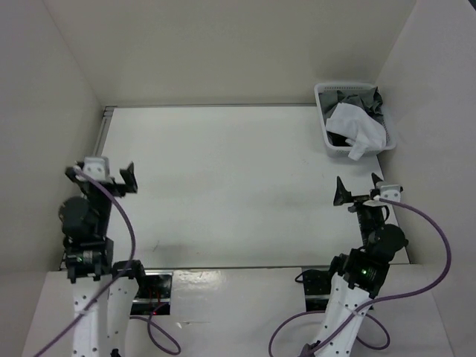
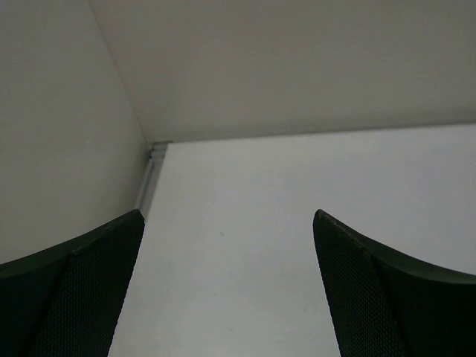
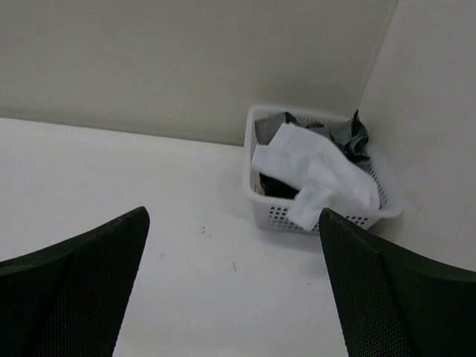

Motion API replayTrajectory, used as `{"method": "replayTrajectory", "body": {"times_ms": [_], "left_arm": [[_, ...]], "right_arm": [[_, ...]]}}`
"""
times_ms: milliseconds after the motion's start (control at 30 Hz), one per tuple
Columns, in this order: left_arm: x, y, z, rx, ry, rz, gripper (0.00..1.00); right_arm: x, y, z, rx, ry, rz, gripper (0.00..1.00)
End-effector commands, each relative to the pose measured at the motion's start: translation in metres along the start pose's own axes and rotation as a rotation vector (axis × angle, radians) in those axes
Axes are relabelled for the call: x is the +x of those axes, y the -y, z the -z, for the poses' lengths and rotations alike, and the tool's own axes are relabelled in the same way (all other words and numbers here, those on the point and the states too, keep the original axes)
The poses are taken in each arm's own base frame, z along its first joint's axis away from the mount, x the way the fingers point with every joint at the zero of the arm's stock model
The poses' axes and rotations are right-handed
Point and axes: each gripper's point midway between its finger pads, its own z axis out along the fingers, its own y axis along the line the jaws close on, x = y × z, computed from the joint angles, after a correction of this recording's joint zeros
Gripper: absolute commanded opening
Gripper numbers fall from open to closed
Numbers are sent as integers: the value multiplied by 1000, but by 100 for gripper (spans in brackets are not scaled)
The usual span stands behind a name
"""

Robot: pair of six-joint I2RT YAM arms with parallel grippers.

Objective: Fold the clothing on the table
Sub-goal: Grab the skirt from the pile

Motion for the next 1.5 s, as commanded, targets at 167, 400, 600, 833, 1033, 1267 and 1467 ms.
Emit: {"method": "replayTrajectory", "body": {"times_ms": [167, 400, 600, 833, 1033, 1267, 1467], "left_arm": [[-60, -59, -91, -221, -466, 10, 100], [-28, -75, -106, -188, -852, -3, 100], [37, -73, -97, -227, -980, 78, 100], [81, -40, -102, -129, -1006, 143, 100], [68, -37, -135, -105, -889, 64, 100], [76, -5, -179, 32, -850, 45, 100], [92, 45, -190, 198, -867, 79, 100]], "right_arm": [[-125, 37, -47, 85, -148, -91, 98], [-68, 87, -82, 180, -490, -86, 98], [-5, 109, -87, 252, -745, 53, 98], [72, 55, -94, 115, -1047, 153, 98], [77, 17, -138, 125, -991, 169, 98], [117, 22, -149, 130, -1173, 127, 100], [112, 13, -147, 77, -1212, 171, 100]]}}
